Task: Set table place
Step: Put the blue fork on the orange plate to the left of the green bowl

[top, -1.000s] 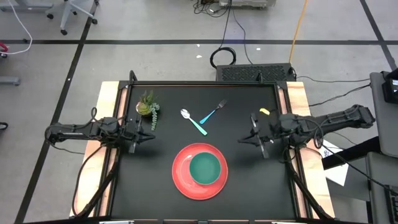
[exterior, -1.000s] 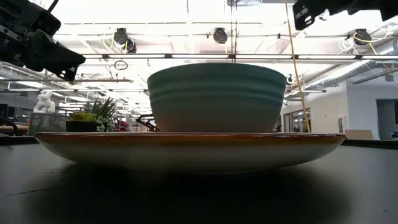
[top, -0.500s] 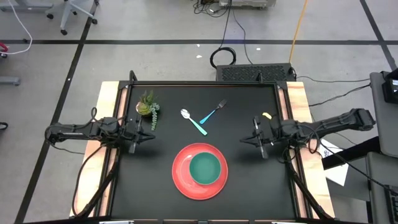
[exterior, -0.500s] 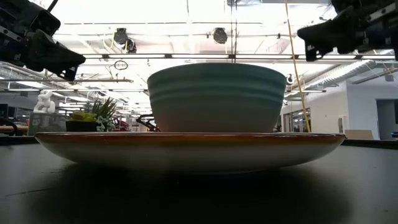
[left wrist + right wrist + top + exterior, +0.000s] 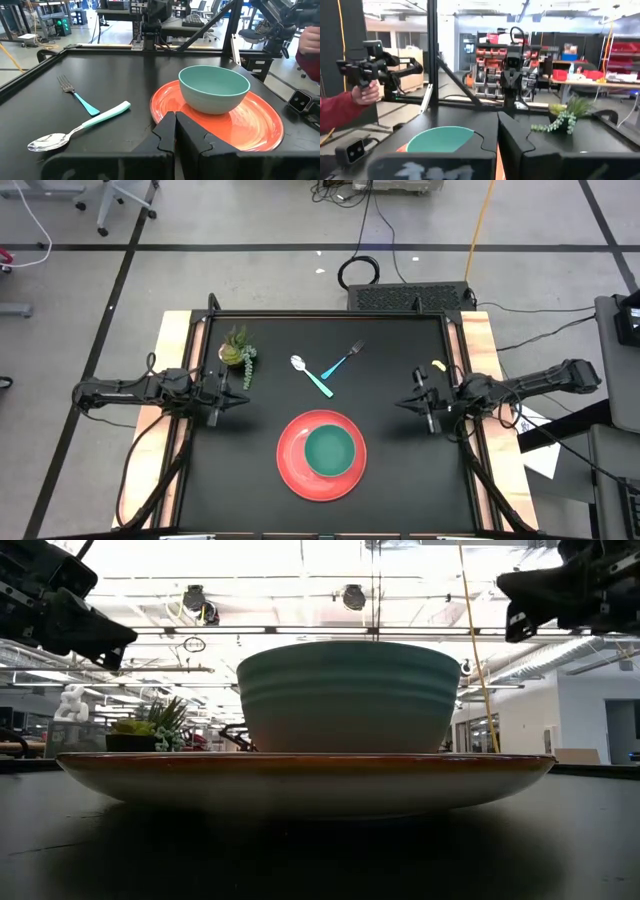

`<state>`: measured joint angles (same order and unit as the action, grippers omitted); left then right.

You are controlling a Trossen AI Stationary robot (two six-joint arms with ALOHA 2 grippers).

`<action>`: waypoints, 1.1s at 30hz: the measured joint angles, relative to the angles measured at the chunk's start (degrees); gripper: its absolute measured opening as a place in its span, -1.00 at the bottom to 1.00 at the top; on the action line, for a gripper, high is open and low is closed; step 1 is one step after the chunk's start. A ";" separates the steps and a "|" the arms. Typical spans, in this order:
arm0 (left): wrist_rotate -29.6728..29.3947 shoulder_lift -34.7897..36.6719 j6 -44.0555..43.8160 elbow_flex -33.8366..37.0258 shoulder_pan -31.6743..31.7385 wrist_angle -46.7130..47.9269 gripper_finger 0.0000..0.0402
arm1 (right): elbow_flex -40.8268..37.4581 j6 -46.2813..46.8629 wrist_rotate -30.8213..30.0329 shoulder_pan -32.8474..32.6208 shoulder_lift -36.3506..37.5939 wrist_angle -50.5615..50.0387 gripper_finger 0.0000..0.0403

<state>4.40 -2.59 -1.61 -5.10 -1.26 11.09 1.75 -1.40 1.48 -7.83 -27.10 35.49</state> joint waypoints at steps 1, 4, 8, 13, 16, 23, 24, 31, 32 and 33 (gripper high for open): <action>0.00 0.00 0.00 0.00 -0.02 0.02 -0.93 | -0.03 0.34 0.05 -0.01 0.13 -0.36 -1.00; 0.00 0.00 0.11 0.00 -0.02 0.24 -0.93 | -0.08 -0.05 0.63 -0.01 0.46 -0.61 -1.00; 0.00 0.00 0.22 0.00 -0.02 0.42 -0.93 | -0.15 -2.08 3.47 -0.05 0.31 -3.25 -1.00; -0.02 0.00 1.01 0.00 -0.02 0.57 -0.93 | -0.21 -2.35 3.83 -0.03 0.22 -4.38 -1.00; -0.03 0.00 1.19 0.00 -0.02 0.81 -0.93 | -0.23 -2.64 4.82 -0.05 0.21 -4.05 -1.00; -0.02 -0.02 1.36 0.00 0.00 0.71 -0.93 | -0.25 -2.78 4.73 -0.05 0.21 -4.04 -1.00; -0.02 -0.01 1.35 0.00 -0.02 0.32 -0.93 | -0.25 -2.78 4.72 -0.05 0.21 -4.04 -1.00; -0.02 0.00 1.05 -0.02 -0.01 -3.46 -0.93 | -0.28 -2.94 4.61 -0.03 0.21 -4.04 -1.00; -0.02 0.00 1.05 -0.02 -0.02 -3.69 -0.93 | -0.28 -2.93 4.61 -0.03 0.21 -4.04 -1.00; -0.02 0.00 1.04 -0.02 -0.01 -3.87 -0.93 | -0.28 -2.91 4.59 -0.03 0.21 -4.04 -1.00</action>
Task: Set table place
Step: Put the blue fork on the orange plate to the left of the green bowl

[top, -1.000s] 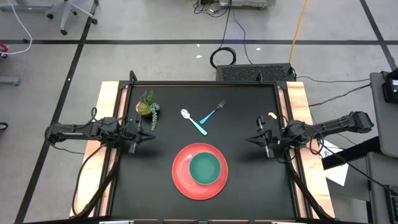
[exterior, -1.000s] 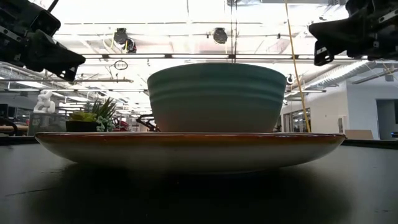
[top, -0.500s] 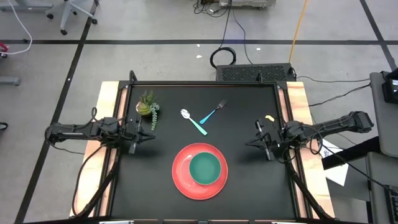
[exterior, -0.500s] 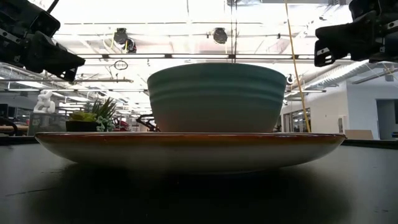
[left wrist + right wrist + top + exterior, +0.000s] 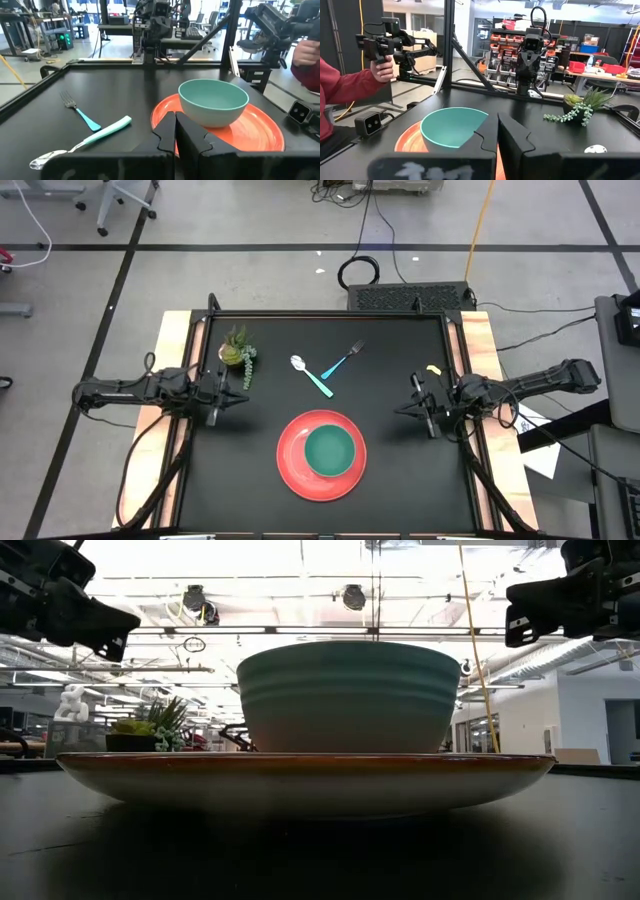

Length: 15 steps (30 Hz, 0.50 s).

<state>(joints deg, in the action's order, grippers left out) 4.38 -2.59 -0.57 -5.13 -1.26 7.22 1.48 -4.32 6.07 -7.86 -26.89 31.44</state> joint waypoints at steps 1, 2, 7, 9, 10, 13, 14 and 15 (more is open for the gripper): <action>0.00 0.00 -0.02 0.00 0.00 -0.14 -0.93 | -0.01 0.01 -0.01 0.00 0.00 0.01 -1.00; 0.00 0.00 -0.03 0.00 -0.01 -0.38 -0.93 | -0.02 0.08 -0.01 0.00 0.00 0.01 -1.00; 0.00 0.00 -0.03 0.00 -0.02 -2.00 -0.93 | -0.04 0.17 -0.01 0.00 0.00 0.00 -1.00; 0.00 -0.02 0.07 0.00 -0.02 -2.72 -0.93 | -0.04 0.48 -0.01 0.00 0.00 0.01 -1.00; 0.00 0.00 0.24 0.00 0.00 -2.93 -0.93 | -0.04 0.61 -0.01 0.00 0.00 0.01 -1.00; 0.00 -0.02 0.15 0.00 0.00 -3.03 -0.93 | -0.04 0.61 -0.01 0.00 0.00 0.00 -1.00; 0.00 0.00 -0.03 0.00 -0.01 -3.32 -0.93 | -0.04 0.61 -0.03 0.00 0.00 -0.11 -1.00; 0.00 0.00 -0.25 0.00 0.00 -3.69 -0.93 | -0.04 0.61 -0.01 0.00 0.00 -0.39 -1.00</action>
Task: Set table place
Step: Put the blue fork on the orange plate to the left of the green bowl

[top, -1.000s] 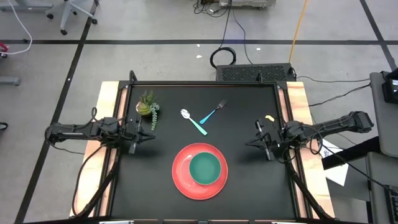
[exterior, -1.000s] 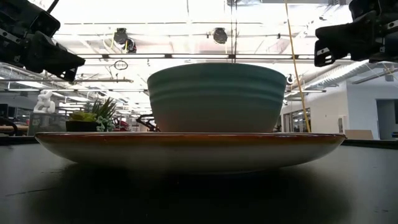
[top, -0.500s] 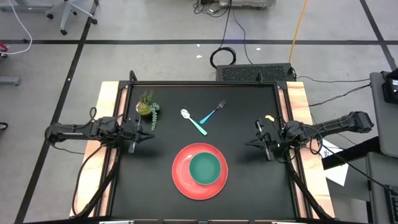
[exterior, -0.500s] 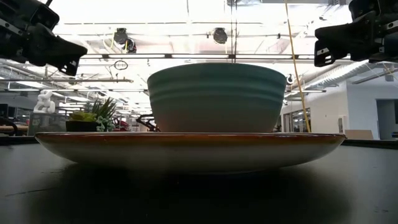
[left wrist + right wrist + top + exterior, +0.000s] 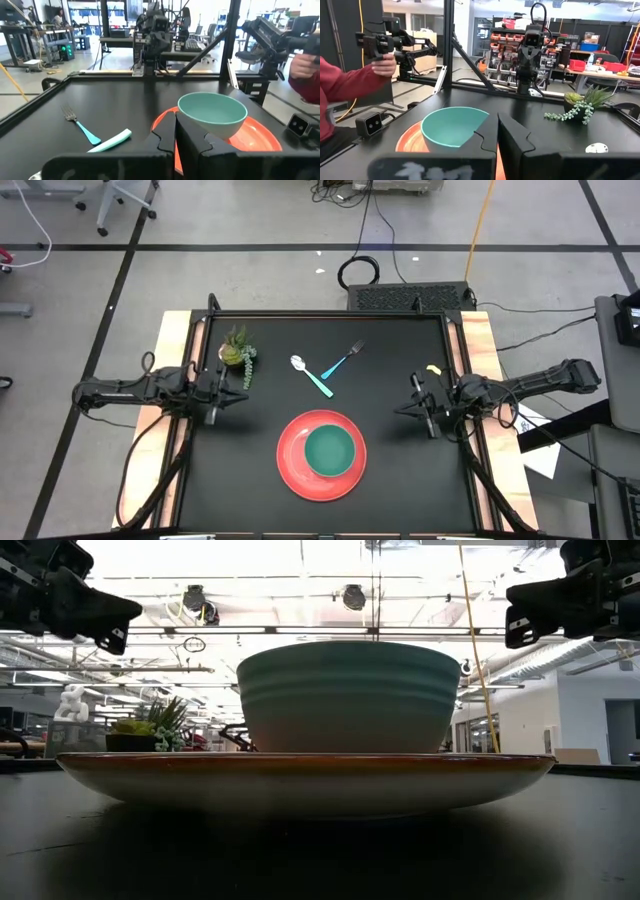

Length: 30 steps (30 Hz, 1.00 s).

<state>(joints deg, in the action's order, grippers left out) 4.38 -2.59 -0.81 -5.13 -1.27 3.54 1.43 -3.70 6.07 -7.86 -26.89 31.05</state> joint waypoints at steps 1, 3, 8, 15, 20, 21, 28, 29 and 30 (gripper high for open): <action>0.00 -0.02 -0.39 0.00 0.01 -0.52 -0.93 | 0.00 0.00 0.00 0.00 -0.02 -0.20 -1.00; 0.00 -0.01 -0.82 0.00 0.01 -1.88 -0.93 | 0.00 0.00 0.00 0.00 -0.02 -0.49 -1.00; 0.00 0.00 -0.84 0.00 -0.01 -4.59 -0.93 | 0.00 -0.42 -0.02 0.00 -0.02 -0.90 -1.00; 0.00 -0.02 0.34 0.00 0.01 -5.09 -0.93 | 0.00 -1.49 -0.01 0.00 -0.02 -0.90 -1.00; -0.04 -0.02 -1.77 0.00 0.00 -4.67 -0.93 | 0.00 -0.69 -0.01 0.00 -0.02 -0.88 -1.00; -0.28 -0.02 -2.29 0.00 -0.01 -4.98 -0.93 | 0.00 -0.57 -0.02 0.00 -0.02 -0.88 -1.00; -7.05 0.00 -1.30 -0.02 0.01 -10.53 -0.93 | 0.00 -0.44 -0.02 0.00 0.00 0.71 -1.00; -7.09 0.00 -0.03 -0.02 0.01 -10.02 -0.93 | 0.00 -0.44 -0.02 0.00 0.00 0.88 -1.00; -7.10 -0.01 1.44 -0.02 0.00 -9.31 -0.93 | 0.00 -0.44 -0.02 0.00 0.00 0.88 -1.00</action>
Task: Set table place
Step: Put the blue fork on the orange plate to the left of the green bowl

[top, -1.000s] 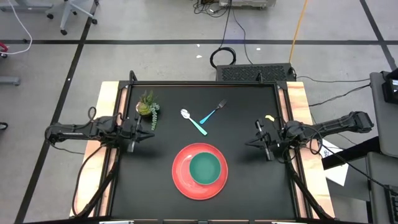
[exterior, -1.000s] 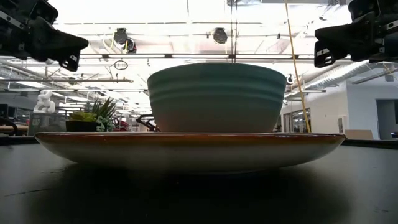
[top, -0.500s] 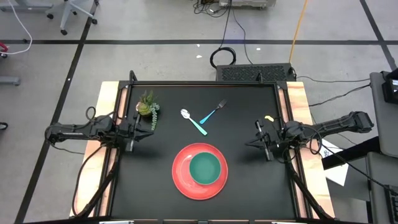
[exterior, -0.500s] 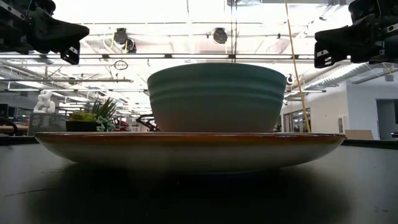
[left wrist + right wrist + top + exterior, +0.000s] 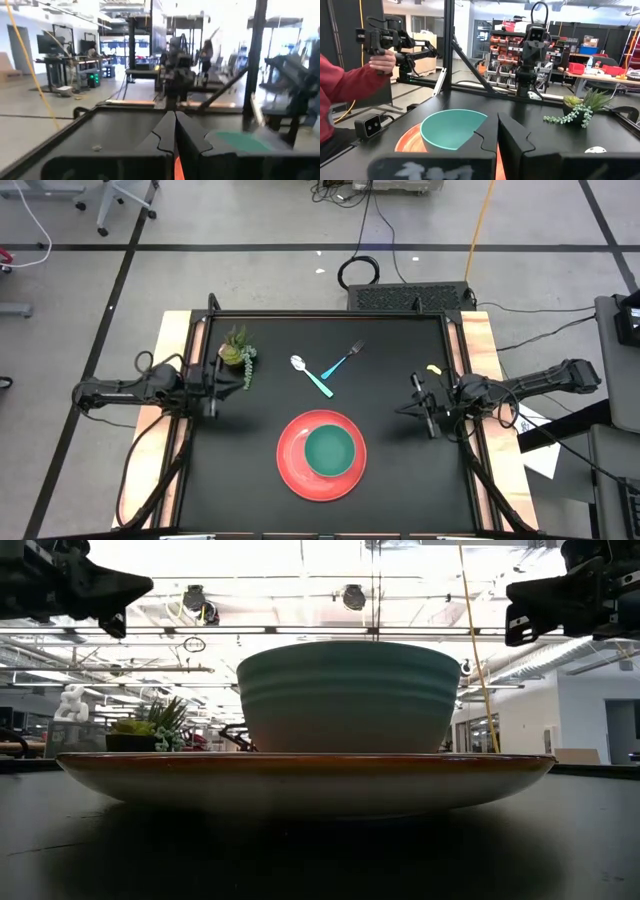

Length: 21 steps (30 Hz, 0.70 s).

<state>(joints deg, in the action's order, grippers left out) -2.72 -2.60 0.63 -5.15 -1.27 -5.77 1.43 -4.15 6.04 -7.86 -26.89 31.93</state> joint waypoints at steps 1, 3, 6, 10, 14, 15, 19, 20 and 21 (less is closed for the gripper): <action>-0.02 -0.01 1.19 0.00 0.02 0.82 -0.93 | 0.00 0.00 0.00 0.00 0.00 -0.01 -1.00; -0.45 -0.01 0.98 0.00 -0.01 2.00 -0.93 | 0.00 0.00 0.00 0.00 0.00 -0.04 -1.00; -3.64 -0.01 -1.74 0.00 -0.01 2.04 -0.93 | 0.00 0.43 0.02 0.01 0.00 -0.05 -1.00; -10.33 -0.43 -6.98 0.00 -0.01 1.42 -0.93 | 0.00 0.44 0.01 0.01 -0.02 -0.11 -1.00; -13.64 -3.86 -8.73 0.01 0.02 0.64 -0.93 | 0.00 0.36 -0.03 0.00 -0.02 -0.21 -1.00; -13.69 -5.17 -8.76 0.02 0.02 -0.55 -0.93 | 0.00 0.34 -0.08 0.00 -0.02 -0.12 -1.00; -13.46 -10.68 -8.39 0.02 0.02 -8.35 -0.89 | 0.00 -0.13 -0.20 0.00 -0.02 -0.01 -1.00; -13.40 -12.03 -8.08 0.02 0.02 -10.27 -0.86 | 0.00 -0.17 -0.20 0.02 -0.02 -0.01 -1.00; -13.36 -13.37 -7.81 0.02 0.12 -12.39 -0.82 | 0.00 -0.19 -0.22 0.00 -0.02 0.01 -1.00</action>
<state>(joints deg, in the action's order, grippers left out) -16.08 -15.97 -7.19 -5.13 -1.15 -18.16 1.43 -4.34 5.82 -7.86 -26.92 31.94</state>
